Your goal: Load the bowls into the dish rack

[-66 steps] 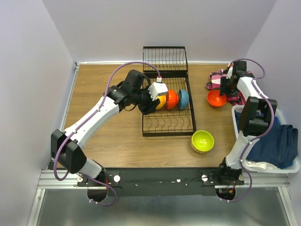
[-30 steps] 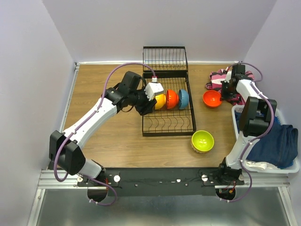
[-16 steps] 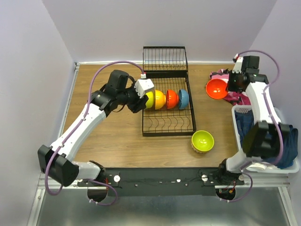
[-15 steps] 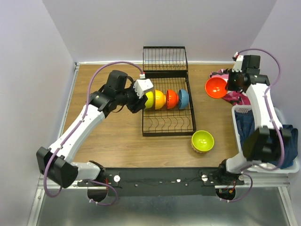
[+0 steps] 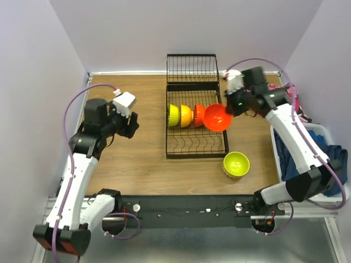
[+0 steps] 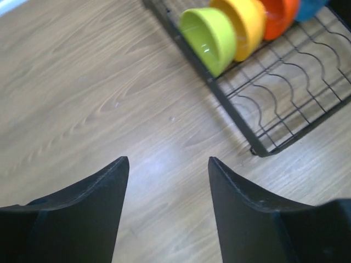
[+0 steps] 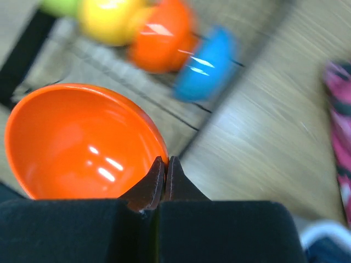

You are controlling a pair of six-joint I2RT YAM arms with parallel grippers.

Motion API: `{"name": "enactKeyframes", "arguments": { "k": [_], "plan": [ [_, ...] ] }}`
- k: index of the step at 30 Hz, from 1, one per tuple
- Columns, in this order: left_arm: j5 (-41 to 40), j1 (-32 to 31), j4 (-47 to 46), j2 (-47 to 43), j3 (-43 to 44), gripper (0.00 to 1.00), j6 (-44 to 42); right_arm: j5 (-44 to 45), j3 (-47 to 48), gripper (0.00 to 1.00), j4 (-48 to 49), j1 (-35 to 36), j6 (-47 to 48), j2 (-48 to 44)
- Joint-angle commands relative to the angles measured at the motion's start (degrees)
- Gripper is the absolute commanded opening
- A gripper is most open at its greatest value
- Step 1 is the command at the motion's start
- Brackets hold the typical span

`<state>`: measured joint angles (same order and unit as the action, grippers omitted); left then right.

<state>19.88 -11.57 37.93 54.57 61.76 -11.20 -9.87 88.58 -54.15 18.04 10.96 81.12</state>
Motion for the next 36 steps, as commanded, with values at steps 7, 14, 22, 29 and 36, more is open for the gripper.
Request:
{"name": "enactKeyframes", "arguments": {
  "k": [7, 14, 22, 29, 36],
  "plan": [
    [-14.2, 14.5, 11.6, -11.9, -2.4, 0.79, 1.1, 1.8, 7.4, 0.01, 3.0, 32.9, 8.2, 14.4],
    [-17.0, 15.9, 10.6, -19.3, 1.9, 0.85, -0.3, 2.4, 23.2, 0.01, 1.3, 39.6, 7.6, 30.5],
    [-21.8, 19.0, 12.3, -23.2, 6.8, 0.86, 1.5, -0.9, 28.6, 0.01, -1.6, 40.3, 9.2, 41.6],
    [-16.7, 20.1, 12.7, -21.3, 9.7, 0.86, 3.0, -3.0, 30.7, 0.01, 0.2, 40.3, 9.3, 46.8],
    [-10.5, 20.1, 15.2, -23.2, 7.6, 0.87, -0.2, -5.1, 39.6, 0.01, -0.1, 40.2, 8.1, 54.3]
  ]
}}
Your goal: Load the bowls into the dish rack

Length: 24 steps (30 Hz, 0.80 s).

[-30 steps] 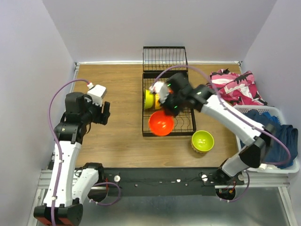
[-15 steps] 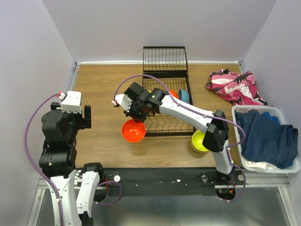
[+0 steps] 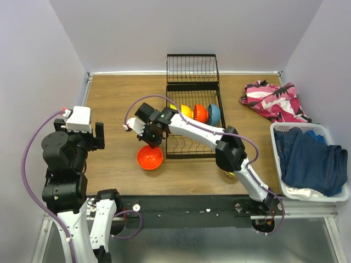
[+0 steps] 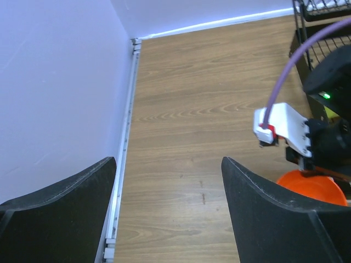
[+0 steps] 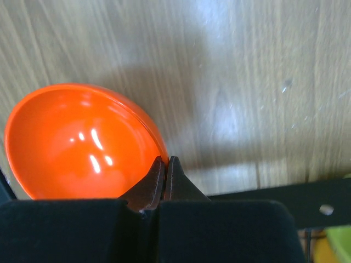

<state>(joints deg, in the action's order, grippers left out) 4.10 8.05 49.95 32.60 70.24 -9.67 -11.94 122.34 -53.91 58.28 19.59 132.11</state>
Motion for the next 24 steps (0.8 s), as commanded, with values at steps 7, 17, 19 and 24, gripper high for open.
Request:
{"name": "enactKeyframes", "arguments": {
  "k": [7, 17, 19, 24],
  "plan": [
    [17.7, 0.5, 6.2, -2.8, -1.0, 0.88, -6.1, -1.6, 5.3, 0.5, -0.1, 0.1, -2.9, 3.1],
    [36.1, 0.5, 15.6, -1.4, 0.3, 0.81, -22.6, 7.4, -13.1, 0.65, 1.3, -1.3, -6.0, -21.2],
    [39.7, 0.5, 19.0, -0.1, -0.5, 0.79, -26.9, 8.0, -17.1, 0.65, 1.4, -4.9, -8.6, -28.2],
    [46.3, 0.4, 26.9, 6.2, -3.7, 0.72, -37.4, 11.3, -25.3, 0.65, 2.5, -17.3, -12.6, -37.4]
  ]
}}
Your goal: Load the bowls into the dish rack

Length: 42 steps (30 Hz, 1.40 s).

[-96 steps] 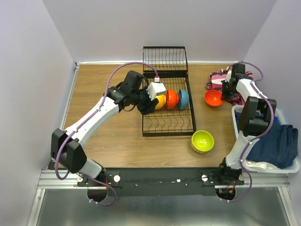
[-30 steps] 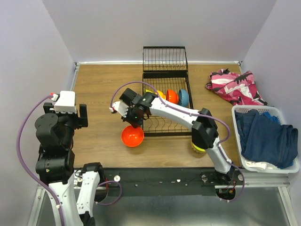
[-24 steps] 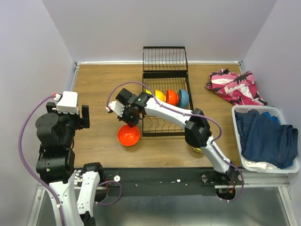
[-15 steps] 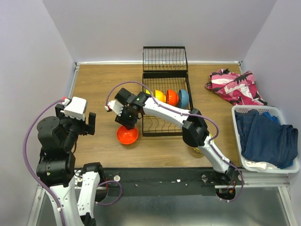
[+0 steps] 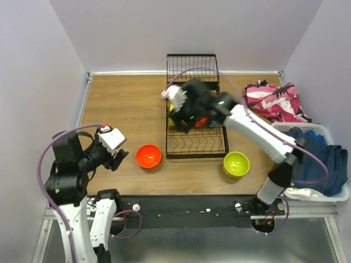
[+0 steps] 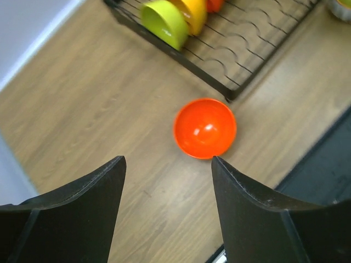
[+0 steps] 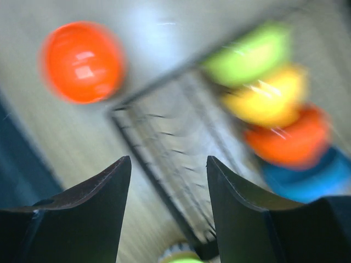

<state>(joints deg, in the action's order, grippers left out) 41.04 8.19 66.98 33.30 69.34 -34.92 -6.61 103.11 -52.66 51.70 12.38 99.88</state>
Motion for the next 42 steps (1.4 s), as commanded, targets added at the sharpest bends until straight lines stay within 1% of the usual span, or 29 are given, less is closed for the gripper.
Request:
{"name": "enactKeyframes", "arguments": {
  "k": [1, 2, 3, 4, 5, 6, 7, 8, 9, 10, 12, 13, 15, 16, 17, 18, 20, 23, 26, 29, 34, 37, 40, 42],
  "plan": [
    [9.4, 0.3, 10.6, 6.5, -3.9, 0.71, -13.2, 5.7, -6.7, 0.65, 1.7, -16.2, -7.3, -7.3],
    [9.0, 0.1, 9.5, 7.3, -4.5, 0.72, -12.7, 5.2, -7.2, 0.65, 2.3, -19.1, -8.2, -8.2],
    [8.0, -0.4, 8.3, 9.1, -5.6, 0.72, -9.9, 5.3, -7.7, 0.65, 2.7, -21.7, -9.1, -9.2],
    [7.1, -1.1, 5.8, 10.0, -6.1, 0.72, -9.0, 5.2, -9.5, 0.65, 3.3, -26.4, -10.2, -10.2],
    [5.9, -4.9, 3.4, 10.7, -6.8, 0.71, -6.4, 4.9, -10.4, 0.65, 4.0, -28.7, -10.4, -12.1],
    [3.9, -7.5, 0.3, 11.9, -7.5, 0.72, 1.2, 4.5, -11.5, 0.65, 4.3, -30.5, -10.5, -13.2],
    [-2.1, -11.4, -6.7, 12.2, -9.2, 0.72, 5.8, 4.1, -13.8, 0.65, 4.6, -34.0, -10.9, -14.3],
    [-4.7, -17.7, -10.1, 12.7, -10.0, 0.74, 9.0, 3.0, -15.2, 0.65, 5.0, -35.8, -11.0, -16.7],
    [-7.8, -21.2, -12.8, 14.3, -10.8, 0.74, 11.6, 2.5, -16.4, 0.65, 5.1, -37.4, -11.2, -18.0],
    [-10.9, -24.1, -15.8, 15.8, -11.3, 0.74, 14.4, 2.2, -17.4, 0.65, 5.0, -40.1, -11.2, -19.4],
    [-12.2, -28.1, -17.8, 20.0, -11.1, 0.72, 16.4, 2.3, -20.6, 0.65, 4.9, -42.2, -10.9, -22.4],
    [-12.4, -28.4, -18.9, 20.8, -11.6, 0.72, 18.2, 2.4, -21.6, 0.65, 4.9, -43.8, -10.6, -23.2],
    [-16.4, -30.8, -19.4, 21.7, -13.2, 0.7, 18.5, 2.5, -23.9, 0.65, 4.8, -44.7, -10.4, -24.8],
    [-19.2, -31.8, -20.5, 21.5, -15.8, 0.7, 18.4, 2.4, -24.4, 0.65, 4.9, -45.5, -10.4, -26.2],
    [-22.4, -32.3, -21.3, 21.1, -17.1, 0.67, 16.3, 2.4, -25.0, 0.65, 5.0, -45.7, -10.5, -26.8],
    [-25.4, -33.2, -22.5, 20.4, -18.4, 0.67, 15.8, 2.3, -25.7, 0.65, 4.9, -46.0, -10.4, -27.3],
    [-27.5, -36.0, -23.4, 20.8, -21.5, 0.66, 12.9, 2.5, -25.9, 0.65, 4.5, -47.3, -10.4, -28.2],
    [-27.8, -40.3, -22.5, 22.2, -24.7, 0.63, 11.1, 2.7, -26.2, 0.65, 4.4, -48.5, -10.1, -28.9],
    [-29.2, -42.2, -23.4, 22.4, -27.1, 0.63, 11.4, 2.1, -26.6, 0.65, 4.4, -50.1, -10.6, -28.9],
    [-31.0, -42.6, -24.9, 23.0, -28.6, 0.64, 10.9, 1.0, -27.0, 0.65, 4.3, -51.3, -11.0, -28.9],
    [-31.5, -43.2, -26.8, 23.8, -30.3, 0.64, 10.0, 0.3, -27.7, 0.65, 4.3, -51.5, -11.2, -28.7],
    [-31.0, -43.5, -28.0, 24.4, -31.8, 0.63, 8.7, -0.2, -27.3, 0.65, 4.4, -52.8, -11.3, -28.1],
    [-31.1, -43.7, -28.7, 24.7, -32.9, 0.61, 8.2, -0.2, -26.6, 0.65, 4.5, -53.1, -11.4, -27.5],
    [-31.0, -43.7, -29.0, 24.6, -33.4, 0.58, 7.5, -0.2, -26.4, 0.65, 4.7, -53.3, -11.3, -27.4]
  ]
}}
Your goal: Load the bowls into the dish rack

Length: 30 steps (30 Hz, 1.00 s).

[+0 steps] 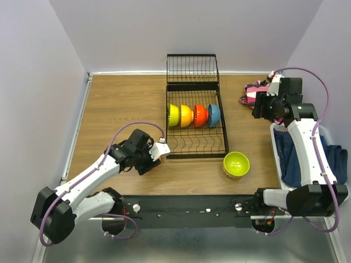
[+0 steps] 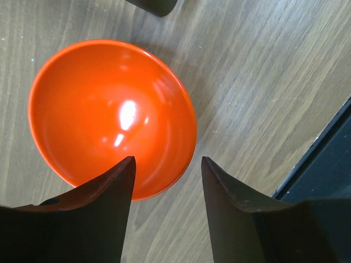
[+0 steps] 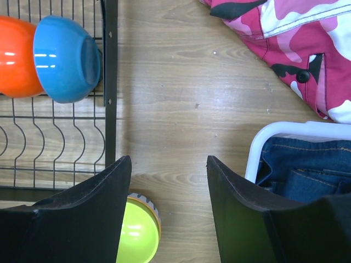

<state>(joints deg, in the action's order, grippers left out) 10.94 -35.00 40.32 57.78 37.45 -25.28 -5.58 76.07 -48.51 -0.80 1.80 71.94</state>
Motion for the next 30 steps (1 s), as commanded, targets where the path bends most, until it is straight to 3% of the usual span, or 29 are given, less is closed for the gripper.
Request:
{"name": "enactKeyframes", "arguments": {
  "k": [1, 4, 7, 8, 11, 18, 22, 27, 28, 30],
  "plan": [
    [-0.9, -0.5, -2.4, 0.1, -2.0, 0.57, -2.4, -1.3, 0.5, 0.65, 0.5, -0.9, -0.8, 0.6],
    [-0.3, -0.6, -2.6, 0.1, -3.0, 0.48, -3.9, -1.6, -0.1, 0.65, 0.6, -1.2, -1.2, 0.1],
    [-0.2, -0.7, -2.2, -0.3, -3.1, 0.3, -5.3, -1.7, -0.6, 0.65, 0.4, -1.6, -1.4, -0.5],
    [-0.3, -0.7, -1.4, -0.5, -3.0, 0.19, -5.7, -1.7, -1.0, 0.65, 0.4, -1.8, -1.5, -0.7],
    [0.3, -0.7, 1.5, -1.4, -2.7, 0.05, -7.2, -2.1, -1.5, 0.65, 0.4, -2.4, -1.6, -1.3],
    [0.3, -0.7, 16.1, -8.1, 8.8, 0.0, -12.5, -2.7, -0.8, 0.65, -0.2, -2.6, -1.7, -1.9],
    [7.0, -0.7, 19.2, -4.8, 20.6, 0.0, -10.6, -2.8, -0.9, 0.65, -0.3, -2.7, -1.7, -1.8],
    [20.3, -0.7, 5.9, 1.8, 26.1, 0.0, -0.4, -2.2, -1.2, 0.65, -0.8, -2.8, -1.7, -1.5],
    [24.4, -0.7, 2.4, 2.7, 26.0, 0.0, 5.2, -2.1, -1.2, 0.65, -0.9, -2.8, -1.7, -1.5],
    [29.8, -0.7, -11.5, 4.9, 24.3, 0.0, 11.0, -1.6, -1.6, 0.65, -1.0, -2.8, -1.5, -1.5]
  ]
}}
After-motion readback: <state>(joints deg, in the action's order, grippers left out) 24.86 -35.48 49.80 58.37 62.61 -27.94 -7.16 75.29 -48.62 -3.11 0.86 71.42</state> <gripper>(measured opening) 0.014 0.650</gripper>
